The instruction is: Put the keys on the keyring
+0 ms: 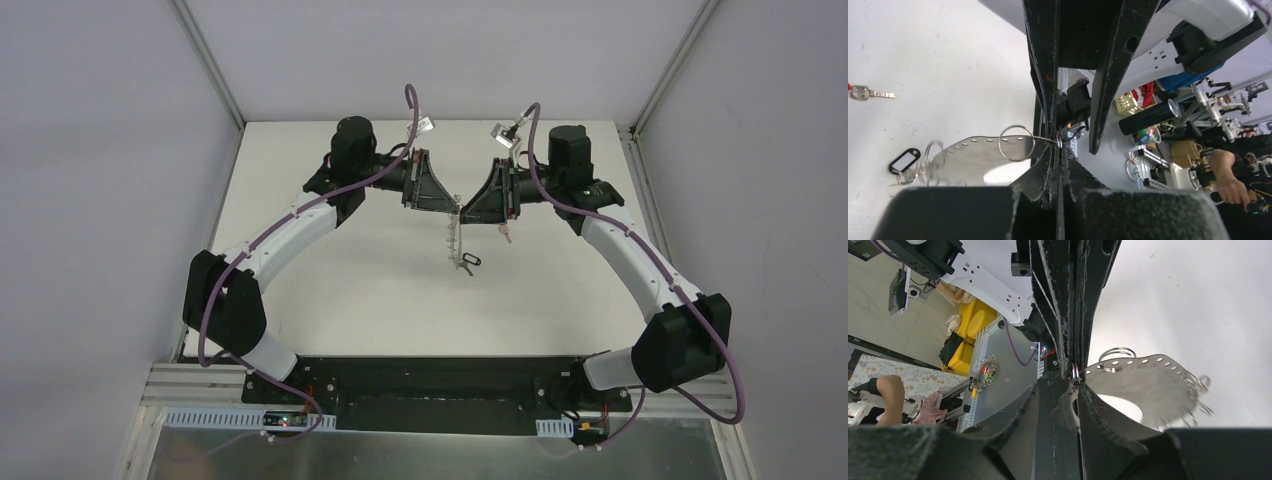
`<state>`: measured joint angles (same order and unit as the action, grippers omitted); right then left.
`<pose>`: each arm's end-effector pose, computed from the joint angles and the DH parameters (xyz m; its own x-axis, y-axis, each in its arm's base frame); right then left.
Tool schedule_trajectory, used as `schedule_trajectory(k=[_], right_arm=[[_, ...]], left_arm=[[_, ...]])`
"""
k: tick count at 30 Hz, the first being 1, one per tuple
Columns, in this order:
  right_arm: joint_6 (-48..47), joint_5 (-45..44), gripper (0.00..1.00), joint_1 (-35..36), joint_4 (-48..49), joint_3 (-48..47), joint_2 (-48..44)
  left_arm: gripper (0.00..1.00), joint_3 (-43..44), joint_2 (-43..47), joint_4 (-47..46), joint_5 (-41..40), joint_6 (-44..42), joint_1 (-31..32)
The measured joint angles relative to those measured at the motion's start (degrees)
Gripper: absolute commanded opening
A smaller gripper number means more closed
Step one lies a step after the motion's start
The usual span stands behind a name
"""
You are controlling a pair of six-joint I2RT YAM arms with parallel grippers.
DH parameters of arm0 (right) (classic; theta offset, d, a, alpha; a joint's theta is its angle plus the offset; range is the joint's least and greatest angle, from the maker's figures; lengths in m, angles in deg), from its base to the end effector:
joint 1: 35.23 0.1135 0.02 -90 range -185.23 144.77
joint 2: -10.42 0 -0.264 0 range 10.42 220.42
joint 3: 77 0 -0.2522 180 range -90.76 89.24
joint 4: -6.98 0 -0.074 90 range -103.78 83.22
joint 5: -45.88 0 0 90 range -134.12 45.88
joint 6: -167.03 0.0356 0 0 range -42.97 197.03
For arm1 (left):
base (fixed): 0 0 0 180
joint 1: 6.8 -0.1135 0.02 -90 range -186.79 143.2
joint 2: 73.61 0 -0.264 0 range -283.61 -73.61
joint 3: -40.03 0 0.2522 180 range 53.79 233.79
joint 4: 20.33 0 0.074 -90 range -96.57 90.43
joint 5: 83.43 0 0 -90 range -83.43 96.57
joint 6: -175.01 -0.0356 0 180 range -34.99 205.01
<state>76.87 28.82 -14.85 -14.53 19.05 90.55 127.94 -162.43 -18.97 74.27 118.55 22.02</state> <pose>0.2758 0.1388 0.3647 -0.2822 -0.1057 -0.9535 -0.9567 -0.0425 0.2878 0.2944 -0.1996 0.3700 -0.5775 0.0785 -0.8126 0.8084 -0.0838 -0.5826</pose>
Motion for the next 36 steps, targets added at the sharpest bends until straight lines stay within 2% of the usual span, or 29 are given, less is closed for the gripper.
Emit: schedule_trajectory(k=[5,11,27,36], right_arm=[[0.04,-0.09,0.3,0.0,-0.24,0.0,0.0],[0.17,-0.07,0.25,-0.31,-0.24,-0.26,0.0],[4.87,1.29,0.27,-2.69,2.89,-0.26,0.0],[9.4,1.29,0.21,-2.69,8.15,-0.24,0.07]], left_arm=[[0.0,-1.25,-0.15,-10.58,0.44,8.46,-0.15],[0.0,-2.36,-0.15,-15.63,0.85,11.87,-0.15],[0.0,-3.67,-0.79,-17.77,0.9,13.46,-0.42],[0.0,-3.69,-0.92,-17.84,1.18,13.46,-0.42]])
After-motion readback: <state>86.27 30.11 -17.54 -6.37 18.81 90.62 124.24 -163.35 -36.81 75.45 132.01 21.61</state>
